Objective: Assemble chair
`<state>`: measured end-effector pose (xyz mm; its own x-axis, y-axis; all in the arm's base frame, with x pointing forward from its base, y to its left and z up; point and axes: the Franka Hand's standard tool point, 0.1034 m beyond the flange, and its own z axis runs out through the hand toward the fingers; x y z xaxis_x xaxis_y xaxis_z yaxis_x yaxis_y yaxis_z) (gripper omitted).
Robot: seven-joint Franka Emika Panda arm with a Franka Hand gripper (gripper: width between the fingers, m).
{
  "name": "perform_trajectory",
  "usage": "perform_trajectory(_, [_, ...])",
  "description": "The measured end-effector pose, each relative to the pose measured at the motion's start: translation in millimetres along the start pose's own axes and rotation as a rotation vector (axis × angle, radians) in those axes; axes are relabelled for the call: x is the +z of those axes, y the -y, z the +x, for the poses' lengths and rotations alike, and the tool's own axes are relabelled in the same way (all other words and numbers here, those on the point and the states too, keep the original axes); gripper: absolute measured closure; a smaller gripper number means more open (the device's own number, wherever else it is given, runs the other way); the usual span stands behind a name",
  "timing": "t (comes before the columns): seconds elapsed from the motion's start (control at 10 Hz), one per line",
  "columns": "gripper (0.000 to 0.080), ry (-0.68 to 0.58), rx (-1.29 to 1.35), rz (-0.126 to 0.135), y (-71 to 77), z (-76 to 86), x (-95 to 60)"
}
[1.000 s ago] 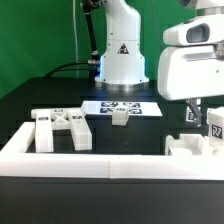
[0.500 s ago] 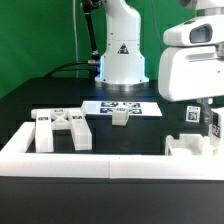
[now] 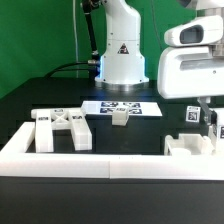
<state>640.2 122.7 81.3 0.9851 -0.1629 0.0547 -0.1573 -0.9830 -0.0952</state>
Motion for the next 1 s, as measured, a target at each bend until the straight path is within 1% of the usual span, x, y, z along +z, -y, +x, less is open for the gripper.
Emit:
perform_trajectory(0.2, [0.0511,-0.001,0.184,-0.002,-0.8,0.1,0.3])
perform_trajectory(0.6, [0.0509,-0.003,0.683,-0.006,-2.1,-0.4,1.1])
perform_trajectory(0.7, [0.0509,0.0,0.776,-0.003,-2.7,-0.4,1.2])
perform_trajectory(0.9, [0.0509,0.008,0.954,-0.006,-2.3,-1.4,1.3])
perform_trajectory(1.0, [0.0509,0.01,0.994,-0.008,-1.6,-1.9,1.4])
